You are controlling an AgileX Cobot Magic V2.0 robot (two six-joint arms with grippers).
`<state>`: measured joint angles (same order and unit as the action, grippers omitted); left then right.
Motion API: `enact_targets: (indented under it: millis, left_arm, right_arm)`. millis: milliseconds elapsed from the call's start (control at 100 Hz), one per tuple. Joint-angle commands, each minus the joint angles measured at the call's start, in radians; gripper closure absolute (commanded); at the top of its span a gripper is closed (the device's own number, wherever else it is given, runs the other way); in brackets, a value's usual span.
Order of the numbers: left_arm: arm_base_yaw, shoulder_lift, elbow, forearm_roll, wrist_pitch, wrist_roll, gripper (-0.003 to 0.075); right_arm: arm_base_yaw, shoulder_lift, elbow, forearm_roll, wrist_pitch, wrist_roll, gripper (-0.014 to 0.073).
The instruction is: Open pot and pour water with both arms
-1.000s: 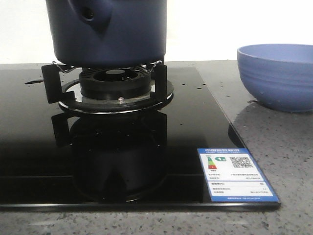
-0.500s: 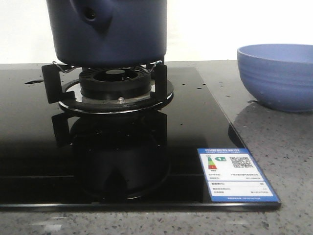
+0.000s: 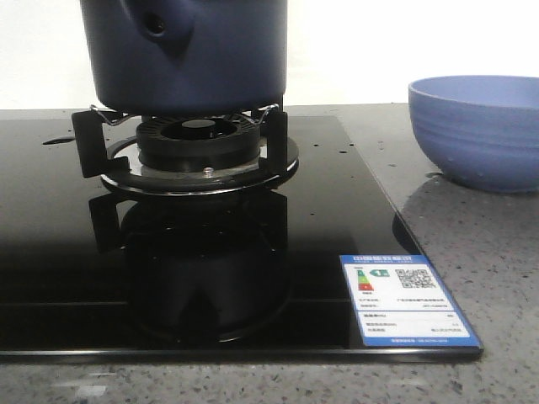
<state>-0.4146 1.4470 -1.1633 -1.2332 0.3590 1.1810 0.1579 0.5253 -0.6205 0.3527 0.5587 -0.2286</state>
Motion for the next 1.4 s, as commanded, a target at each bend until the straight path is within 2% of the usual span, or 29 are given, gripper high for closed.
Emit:
enact_targets:
  millis: [0,70,370,510,690,1010,1200,1390]
  left_arm:
    - [-0.003,-0.029,-0.033,-0.034,-0.032,0.000,0.0366]
    - [-0.003,-0.029,-0.033,-0.034,-0.030,0.000,0.0392]
    - [0.001,-0.120,-0.055,-0.029,-0.031,0.000,0.0384]
    - [0.038,-0.198,-0.068,-0.004,-0.031,0.000,0.0384]
    - [0.158,-0.287,-0.068,0.007,-0.011,0.000,0.0384]
    - [0.420,-0.351,-0.068,0.007,0.215,-0.012,0.0384]
    - [0.437,-0.351,-0.068,0.014,0.209,-0.019,0.0360]
    - [0.437,-0.351,-0.068,0.022,0.202,-0.019,0.0340]
  right_arm:
    - [0.003,0.014,-0.037,0.011,-0.067,-0.012,0.0123]
    - [0.003,0.014,-0.037,0.011,-0.067,-0.012,0.0123]
    - [0.003,0.016,-0.037,-0.003,-0.031,-0.012,0.0123]
    - [-0.017,0.058,-0.063,-0.031,0.012,0.023,0.0123]
    - [-0.097,0.217,-0.188,-0.075,0.142,0.049,0.0123]
    - [-0.258,0.568,-0.505,-0.080,0.349,0.070,0.0123]
    - [-0.283,0.759,-0.625,-0.104,0.430,0.070,0.0123]
    - [-0.283,0.883,-0.638,-0.134,0.425,0.070,0.0123]
